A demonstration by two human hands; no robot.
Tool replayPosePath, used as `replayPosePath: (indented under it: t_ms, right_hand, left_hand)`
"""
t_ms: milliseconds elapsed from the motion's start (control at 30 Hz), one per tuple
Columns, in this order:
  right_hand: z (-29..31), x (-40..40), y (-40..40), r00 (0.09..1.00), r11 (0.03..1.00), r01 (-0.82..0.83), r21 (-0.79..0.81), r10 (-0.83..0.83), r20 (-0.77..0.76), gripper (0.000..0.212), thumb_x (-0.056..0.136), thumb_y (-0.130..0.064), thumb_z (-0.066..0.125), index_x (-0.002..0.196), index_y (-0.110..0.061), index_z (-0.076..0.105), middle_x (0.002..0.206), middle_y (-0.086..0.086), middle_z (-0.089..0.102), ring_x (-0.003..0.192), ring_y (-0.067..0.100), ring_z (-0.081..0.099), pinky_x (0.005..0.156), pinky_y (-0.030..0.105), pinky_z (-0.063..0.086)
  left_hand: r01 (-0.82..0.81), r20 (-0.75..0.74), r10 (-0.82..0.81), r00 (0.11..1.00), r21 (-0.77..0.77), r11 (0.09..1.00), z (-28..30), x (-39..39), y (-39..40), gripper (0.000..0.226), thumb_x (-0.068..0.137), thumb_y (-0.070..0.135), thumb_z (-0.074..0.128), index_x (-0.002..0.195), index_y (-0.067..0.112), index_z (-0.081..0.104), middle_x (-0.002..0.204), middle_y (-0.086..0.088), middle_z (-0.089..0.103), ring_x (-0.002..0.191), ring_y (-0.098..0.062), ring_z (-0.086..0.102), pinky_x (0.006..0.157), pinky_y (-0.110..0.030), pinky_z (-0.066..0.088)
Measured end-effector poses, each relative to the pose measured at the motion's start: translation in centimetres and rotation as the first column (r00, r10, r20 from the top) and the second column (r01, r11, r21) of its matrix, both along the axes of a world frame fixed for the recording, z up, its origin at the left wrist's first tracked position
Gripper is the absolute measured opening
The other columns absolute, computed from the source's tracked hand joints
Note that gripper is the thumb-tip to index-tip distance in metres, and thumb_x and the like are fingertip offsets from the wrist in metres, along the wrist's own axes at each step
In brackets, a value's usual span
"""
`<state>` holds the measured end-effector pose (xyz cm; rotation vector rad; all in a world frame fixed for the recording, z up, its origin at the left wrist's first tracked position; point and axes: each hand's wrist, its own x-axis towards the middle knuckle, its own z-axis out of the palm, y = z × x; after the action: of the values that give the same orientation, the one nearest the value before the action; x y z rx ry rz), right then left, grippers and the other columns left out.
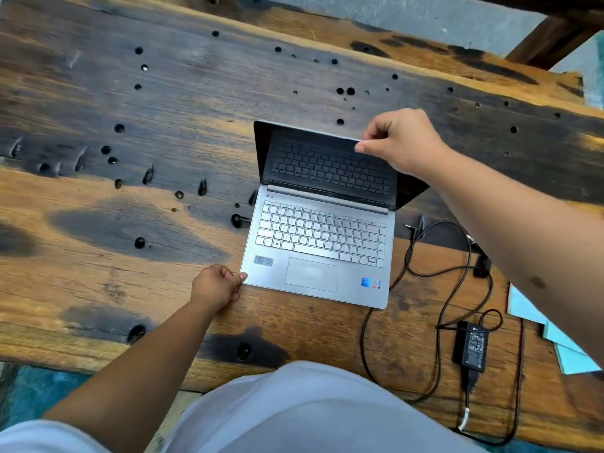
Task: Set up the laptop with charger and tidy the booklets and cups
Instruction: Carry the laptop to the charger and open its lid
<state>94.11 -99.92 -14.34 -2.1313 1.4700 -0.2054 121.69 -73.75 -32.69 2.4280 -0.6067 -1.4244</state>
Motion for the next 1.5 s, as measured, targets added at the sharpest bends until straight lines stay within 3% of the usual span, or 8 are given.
replayPosePath:
  t_ms: [167,333,500,700,833,1067,1300,1500]
  right_hand:
    - [-1.0,0.1,-2.5,0.999,1.000,0.025,0.000,-0.025,0.039,0.012,0.083,-0.028,0.078,0.081,-0.019,0.071,0.075,-0.005,0.065,0.064,0.001,0.054,0.068,0.015,0.044]
    - [-1.8,0.3,-5.1,0.997,0.998,0.061,0.022,-0.062,0.053,0.012,0.082,-0.028,0.078,0.082,-0.017,0.073,0.085,-0.001,0.070,0.082,0.009,0.061,0.079,0.026,0.050]
    - [-3.0,0.6,-7.0,0.994,0.994,0.099,0.035,-0.101,0.050,0.014,0.084,-0.029,0.077,0.076,-0.020,0.069,0.086,-0.003,0.069,0.084,0.009,0.061,0.075,0.026,0.046]
    - [-4.0,0.7,-9.1,0.994,0.992,0.109,0.056,-0.110,0.014,0.019,0.085,-0.030,0.076,0.086,-0.011,0.073,0.079,-0.012,0.064,0.083,0.010,0.060,0.074,0.027,0.045]
    - [-4.7,0.8,-9.9,0.993,0.991,0.119,0.058,-0.118,-0.009,0.014,0.085,-0.032,0.075,0.081,-0.018,0.071,0.075,-0.017,0.062,0.084,0.011,0.060,0.074,0.028,0.046]
    - [-5.5,1.7,-10.7,0.982,0.983,0.181,0.034,-0.179,-0.065,0.014,0.087,-0.037,0.072,0.080,-0.025,0.068,0.084,-0.004,0.067,0.093,0.018,0.062,0.080,0.038,0.055]
    - [-6.1,2.0,-11.0,0.960,0.966,0.259,0.005,-0.257,-0.108,0.020,0.085,-0.045,0.071,0.084,-0.026,0.068,0.085,-0.004,0.065,0.083,0.018,0.060,0.068,0.033,0.048]
    - [-6.2,1.7,-10.6,0.942,0.955,0.298,-0.019,-0.297,-0.157,0.032,0.081,-0.057,0.069,0.080,-0.025,0.063,0.082,-0.001,0.065,0.086,0.024,0.063,0.072,0.036,0.048]
  left_hand:
    - [-0.006,-0.015,0.006,1.000,0.000,1.000,0.0,0.2,0.0,0.032,0.080,0.033,0.080,0.070,0.014,0.056,0.062,-0.002,0.072,0.052,-0.015,0.069,0.057,-0.026,0.048]
    - [-0.012,-0.046,0.013,0.999,0.007,1.000,-0.3,0.4,-0.2,0.031,0.079,0.030,0.081,0.068,0.013,0.058,0.059,-0.001,0.071,0.050,-0.014,0.069,0.054,-0.024,0.046]
    - [-0.020,-0.059,0.021,0.998,0.023,1.000,-0.7,0.5,-0.2,0.031,0.078,0.030,0.082,0.068,0.013,0.058,0.059,0.000,0.072,0.050,-0.015,0.069,0.055,-0.025,0.048]
    - [-0.068,-0.113,0.070,0.991,0.026,0.997,-0.8,0.8,-0.2,0.032,0.077,0.024,0.083,0.065,0.012,0.056,0.058,-0.004,0.071,0.048,-0.016,0.067,0.051,-0.025,0.047]
    - [-0.063,-0.117,0.067,0.991,0.037,0.997,-0.4,0.7,-0.4,0.032,0.078,0.025,0.083,0.066,0.012,0.056,0.058,-0.004,0.071,0.047,-0.015,0.066,0.044,-0.021,0.044]
    - [-0.079,-0.126,0.087,0.988,0.062,0.995,0.4,0.5,-0.8,0.030,0.080,0.021,0.081,0.069,0.010,0.056,0.059,-0.006,0.070,0.045,-0.014,0.063,0.036,-0.018,0.041]
    - [-0.086,-0.123,0.098,0.988,0.096,0.992,0.8,0.4,-1.1,0.029,0.080,0.025,0.081,0.071,0.011,0.057,0.065,-0.008,0.072,0.049,-0.016,0.064,0.043,-0.021,0.044]
    - [-0.093,-0.117,0.103,0.988,0.088,0.992,0.8,0.1,-1.0,0.030,0.081,0.025,0.080,0.071,0.012,0.055,0.065,-0.008,0.071,0.052,-0.018,0.063,0.044,-0.023,0.044]
